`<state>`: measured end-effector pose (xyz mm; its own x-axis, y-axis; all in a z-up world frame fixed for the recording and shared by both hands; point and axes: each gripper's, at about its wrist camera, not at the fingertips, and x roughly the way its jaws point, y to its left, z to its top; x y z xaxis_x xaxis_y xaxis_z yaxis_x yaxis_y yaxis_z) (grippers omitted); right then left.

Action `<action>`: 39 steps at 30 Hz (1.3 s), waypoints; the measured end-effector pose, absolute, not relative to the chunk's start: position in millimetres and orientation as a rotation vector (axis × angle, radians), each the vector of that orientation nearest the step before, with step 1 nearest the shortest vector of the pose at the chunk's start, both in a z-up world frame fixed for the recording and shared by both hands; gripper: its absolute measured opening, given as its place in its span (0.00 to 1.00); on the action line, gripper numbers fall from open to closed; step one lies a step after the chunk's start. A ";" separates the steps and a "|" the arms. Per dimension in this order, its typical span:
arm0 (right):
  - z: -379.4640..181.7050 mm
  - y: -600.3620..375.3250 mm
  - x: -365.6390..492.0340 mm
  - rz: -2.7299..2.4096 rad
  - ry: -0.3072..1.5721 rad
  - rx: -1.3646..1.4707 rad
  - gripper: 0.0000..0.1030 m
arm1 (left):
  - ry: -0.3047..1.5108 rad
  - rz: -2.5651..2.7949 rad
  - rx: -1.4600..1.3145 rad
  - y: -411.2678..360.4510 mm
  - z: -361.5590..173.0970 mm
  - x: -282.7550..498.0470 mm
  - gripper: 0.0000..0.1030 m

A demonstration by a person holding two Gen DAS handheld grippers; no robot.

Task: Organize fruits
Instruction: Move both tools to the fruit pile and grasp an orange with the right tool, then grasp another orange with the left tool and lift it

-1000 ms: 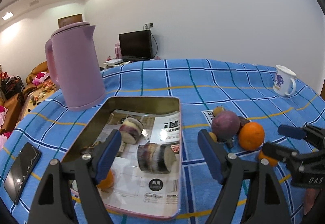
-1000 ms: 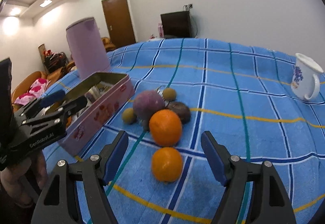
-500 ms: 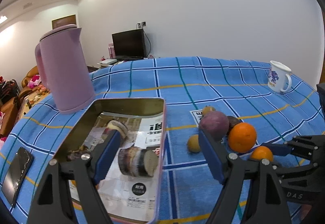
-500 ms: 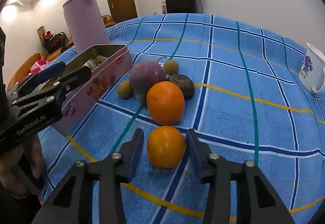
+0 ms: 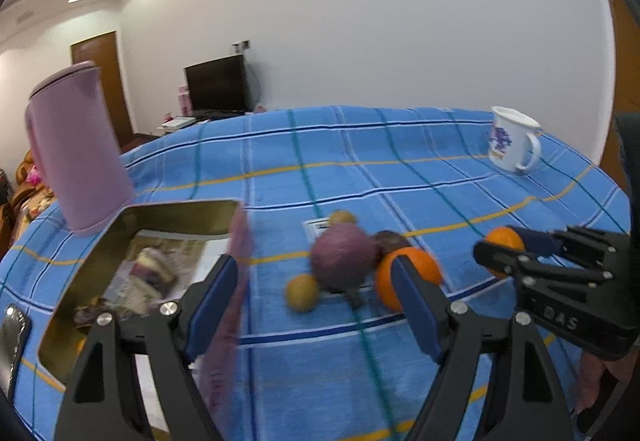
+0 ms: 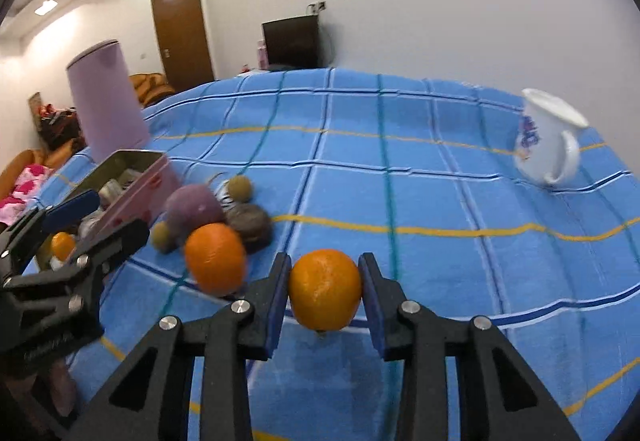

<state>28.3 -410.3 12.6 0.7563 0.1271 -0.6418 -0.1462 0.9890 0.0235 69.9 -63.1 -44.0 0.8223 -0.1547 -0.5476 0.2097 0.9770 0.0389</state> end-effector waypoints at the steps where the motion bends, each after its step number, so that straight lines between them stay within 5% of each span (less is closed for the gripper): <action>1: 13.6 -413.3 28.4 0.142 0.694 -0.024 0.35 | 0.579 -0.203 0.108 -67.8 -44.2 70.3 0.79; 11: 14.4 -422.7 28.0 0.126 0.671 0.015 0.36 | 0.686 -0.303 0.105 -104.9 -53.6 88.8 0.58; 39: 13.8 -444.9 25.7 0.120 0.653 0.139 0.36 | 0.770 -0.333 0.139 -124.2 -65.0 93.1 0.66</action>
